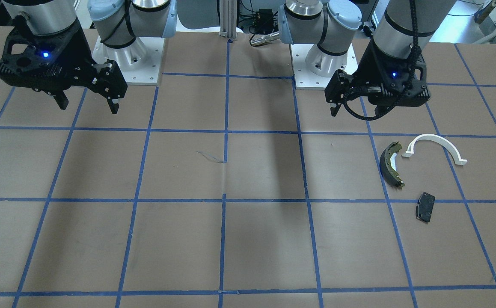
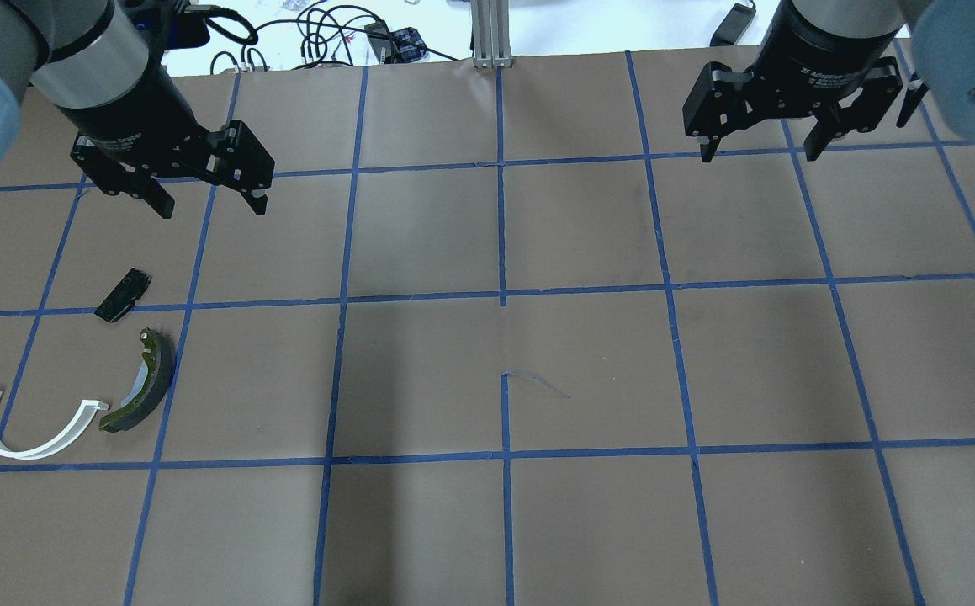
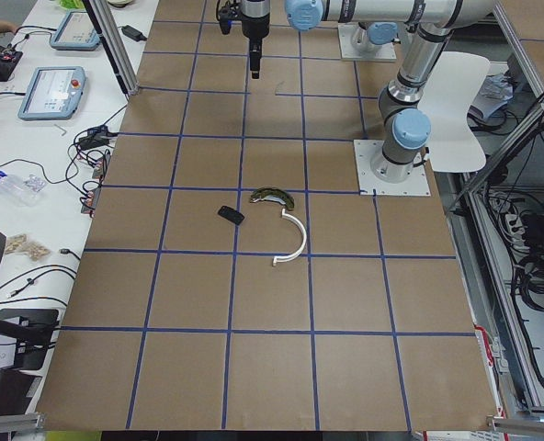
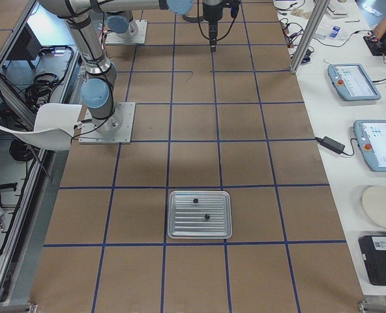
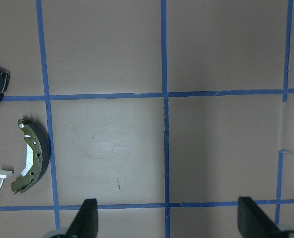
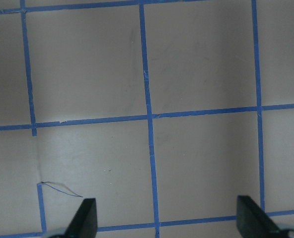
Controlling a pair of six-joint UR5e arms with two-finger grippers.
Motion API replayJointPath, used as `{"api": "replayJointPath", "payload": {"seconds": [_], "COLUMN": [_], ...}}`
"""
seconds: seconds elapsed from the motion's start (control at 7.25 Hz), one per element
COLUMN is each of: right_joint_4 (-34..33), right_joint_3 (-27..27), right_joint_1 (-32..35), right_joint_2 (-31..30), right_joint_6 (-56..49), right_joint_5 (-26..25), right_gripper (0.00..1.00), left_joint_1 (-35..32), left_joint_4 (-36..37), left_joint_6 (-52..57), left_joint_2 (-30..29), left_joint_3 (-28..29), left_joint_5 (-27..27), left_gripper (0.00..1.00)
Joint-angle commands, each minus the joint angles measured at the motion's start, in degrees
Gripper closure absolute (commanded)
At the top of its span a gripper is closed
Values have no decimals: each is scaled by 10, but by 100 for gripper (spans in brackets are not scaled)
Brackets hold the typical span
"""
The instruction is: Place bearing gear from tray to pile
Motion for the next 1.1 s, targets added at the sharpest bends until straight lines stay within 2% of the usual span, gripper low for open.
{"api": "replayJointPath", "payload": {"seconds": [0.0,0.97], "right_joint_4": [0,4], "right_joint_3": [3,-7], "right_joint_1": [0,-1], "right_joint_2": [0,-1], "right_joint_6": [0,-13], "right_joint_5": [0,-18], "right_gripper": [0,0], "left_joint_1": [-4,-7], "left_joint_4": [-2,17], "left_joint_6": [0,10], "left_joint_2": [-5,14], "left_joint_3": [5,-10], "left_joint_5": [1,1], "left_gripper": [0,0]}}
